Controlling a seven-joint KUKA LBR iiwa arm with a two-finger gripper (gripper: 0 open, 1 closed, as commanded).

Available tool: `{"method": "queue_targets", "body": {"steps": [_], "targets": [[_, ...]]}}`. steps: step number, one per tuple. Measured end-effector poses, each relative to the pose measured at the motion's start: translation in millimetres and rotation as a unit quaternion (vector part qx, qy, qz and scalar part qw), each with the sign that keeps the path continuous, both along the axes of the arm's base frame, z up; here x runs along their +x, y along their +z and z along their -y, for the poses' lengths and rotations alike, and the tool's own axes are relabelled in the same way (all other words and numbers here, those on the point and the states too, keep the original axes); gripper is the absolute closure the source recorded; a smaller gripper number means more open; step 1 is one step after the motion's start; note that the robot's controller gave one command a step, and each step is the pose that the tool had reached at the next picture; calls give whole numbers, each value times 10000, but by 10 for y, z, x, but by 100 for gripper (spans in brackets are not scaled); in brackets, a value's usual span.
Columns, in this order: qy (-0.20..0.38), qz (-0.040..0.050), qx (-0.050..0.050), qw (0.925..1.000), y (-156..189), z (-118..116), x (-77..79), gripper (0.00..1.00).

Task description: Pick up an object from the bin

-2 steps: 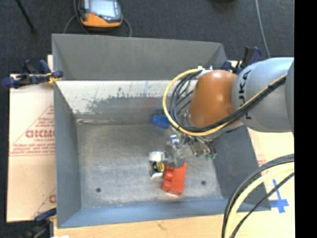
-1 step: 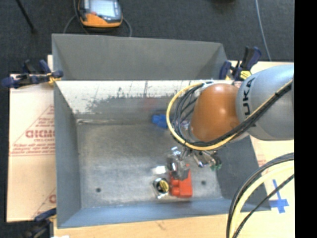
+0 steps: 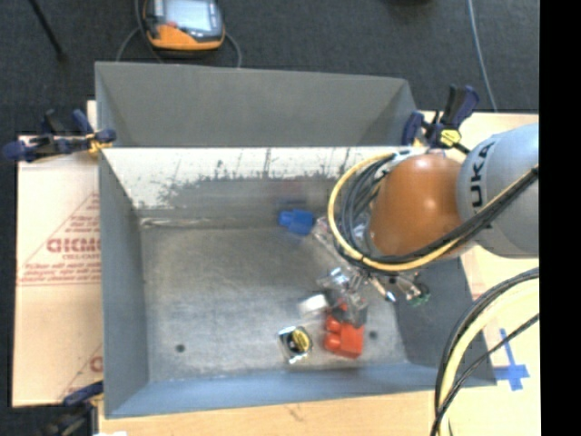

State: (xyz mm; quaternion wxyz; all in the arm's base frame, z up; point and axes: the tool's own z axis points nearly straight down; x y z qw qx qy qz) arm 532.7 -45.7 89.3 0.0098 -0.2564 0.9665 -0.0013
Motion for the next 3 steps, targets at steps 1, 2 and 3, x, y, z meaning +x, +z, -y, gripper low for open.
{"method": "queue_targets", "body": {"steps": [1,2,3], "targets": [[1735,36,-19,9848,-23,33,-52,0],[4354,109,-88,9001,-46,-54,-114,0],[6946,39,-110,7193,-82,29,-93,0]]}}
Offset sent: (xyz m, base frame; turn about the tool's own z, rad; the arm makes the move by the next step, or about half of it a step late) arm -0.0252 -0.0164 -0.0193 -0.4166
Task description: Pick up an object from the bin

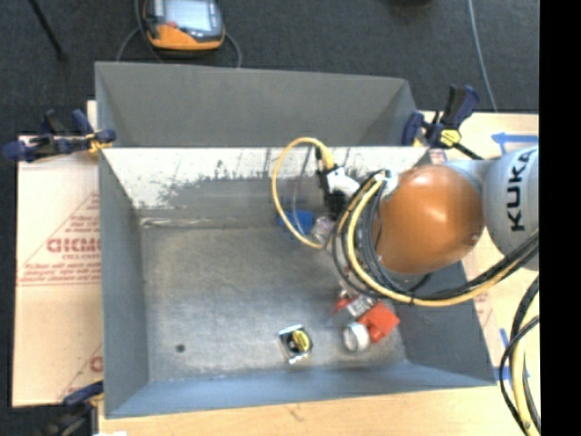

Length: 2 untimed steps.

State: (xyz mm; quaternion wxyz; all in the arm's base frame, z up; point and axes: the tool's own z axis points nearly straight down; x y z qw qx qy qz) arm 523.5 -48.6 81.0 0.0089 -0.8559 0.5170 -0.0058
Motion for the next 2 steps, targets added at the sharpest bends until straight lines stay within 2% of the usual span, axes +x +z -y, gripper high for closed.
{"method": "queue_targets", "body": {"steps": [1,2], "targets": [[-257,-56,3,9997,60,171,181,0],[-448,2,60,9990,73,410,198,0]]}}
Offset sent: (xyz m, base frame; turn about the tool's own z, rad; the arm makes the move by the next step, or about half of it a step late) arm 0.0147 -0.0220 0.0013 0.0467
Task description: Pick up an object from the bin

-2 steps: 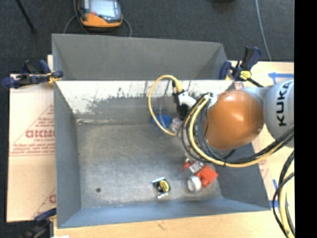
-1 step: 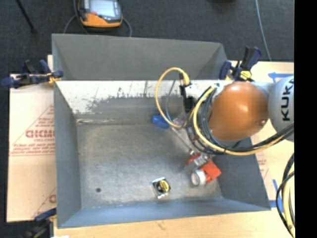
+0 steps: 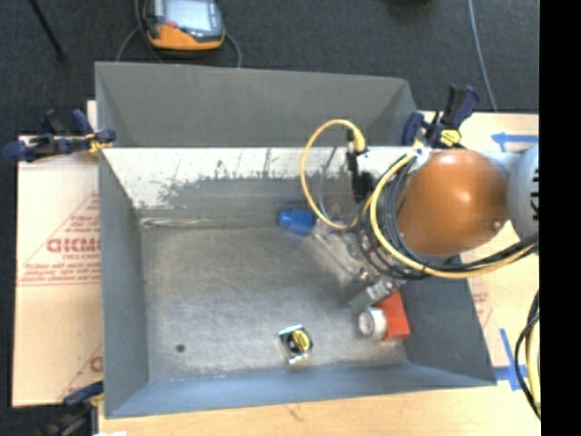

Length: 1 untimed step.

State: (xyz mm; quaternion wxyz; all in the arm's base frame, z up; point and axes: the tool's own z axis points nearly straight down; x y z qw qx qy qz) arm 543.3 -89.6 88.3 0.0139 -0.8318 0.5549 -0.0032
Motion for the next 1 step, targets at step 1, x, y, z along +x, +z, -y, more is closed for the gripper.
{"method": "queue_targets", "body": {"steps": [1], "targets": [[4,-8,-7,10000,1,-6,2,100]]}}
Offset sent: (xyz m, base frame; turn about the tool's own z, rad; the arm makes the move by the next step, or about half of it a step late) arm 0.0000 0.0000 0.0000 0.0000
